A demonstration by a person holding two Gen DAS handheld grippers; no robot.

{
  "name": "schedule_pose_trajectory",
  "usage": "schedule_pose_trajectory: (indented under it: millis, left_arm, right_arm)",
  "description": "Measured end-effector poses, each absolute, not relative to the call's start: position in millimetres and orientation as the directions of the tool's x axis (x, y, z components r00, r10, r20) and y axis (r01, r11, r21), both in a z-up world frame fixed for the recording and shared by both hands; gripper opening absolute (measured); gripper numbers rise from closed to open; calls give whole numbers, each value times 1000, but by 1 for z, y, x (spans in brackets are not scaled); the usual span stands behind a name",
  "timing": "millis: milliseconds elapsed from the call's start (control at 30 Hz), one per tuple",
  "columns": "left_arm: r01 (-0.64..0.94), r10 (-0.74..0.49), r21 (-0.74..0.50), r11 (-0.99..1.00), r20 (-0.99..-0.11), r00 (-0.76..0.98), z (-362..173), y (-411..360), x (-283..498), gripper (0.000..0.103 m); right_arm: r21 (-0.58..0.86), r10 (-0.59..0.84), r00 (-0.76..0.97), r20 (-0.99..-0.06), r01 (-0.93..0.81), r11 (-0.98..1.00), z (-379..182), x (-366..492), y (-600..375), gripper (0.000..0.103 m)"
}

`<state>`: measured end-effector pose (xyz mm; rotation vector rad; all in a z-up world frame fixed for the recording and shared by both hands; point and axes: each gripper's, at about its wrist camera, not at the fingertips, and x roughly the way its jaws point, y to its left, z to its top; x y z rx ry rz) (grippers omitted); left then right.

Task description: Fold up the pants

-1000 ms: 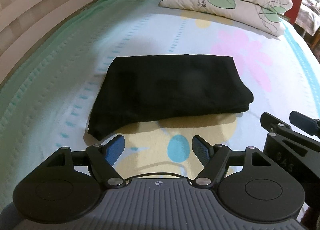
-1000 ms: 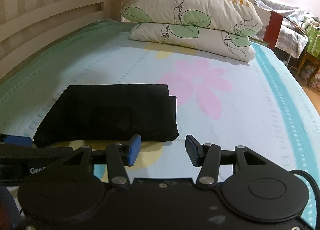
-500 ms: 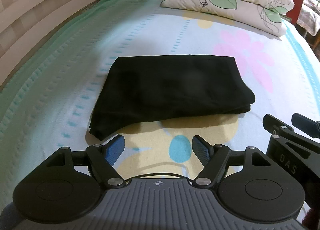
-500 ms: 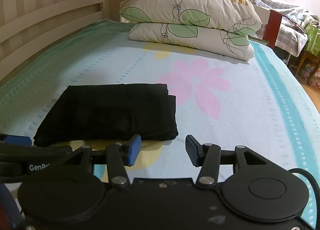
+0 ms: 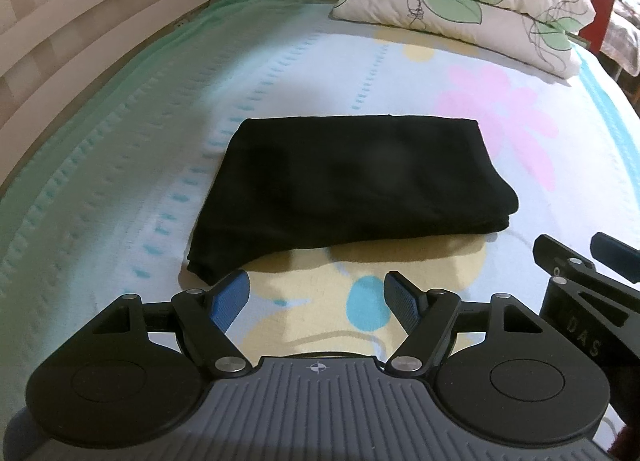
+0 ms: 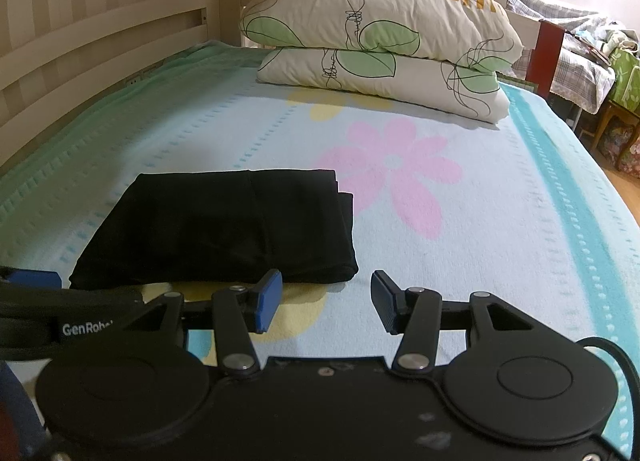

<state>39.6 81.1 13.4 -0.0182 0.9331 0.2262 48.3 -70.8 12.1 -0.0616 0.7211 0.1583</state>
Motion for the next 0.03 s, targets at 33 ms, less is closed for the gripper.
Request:
schedule_pose_trajectory:
  millis: [33]
  left_arm:
    - [-197, 182, 80, 977, -798, 575, 14, 81, 39, 73]
  right_arm:
    - [-1, 123, 740, -662, -166, 986, 12, 48, -71, 53]
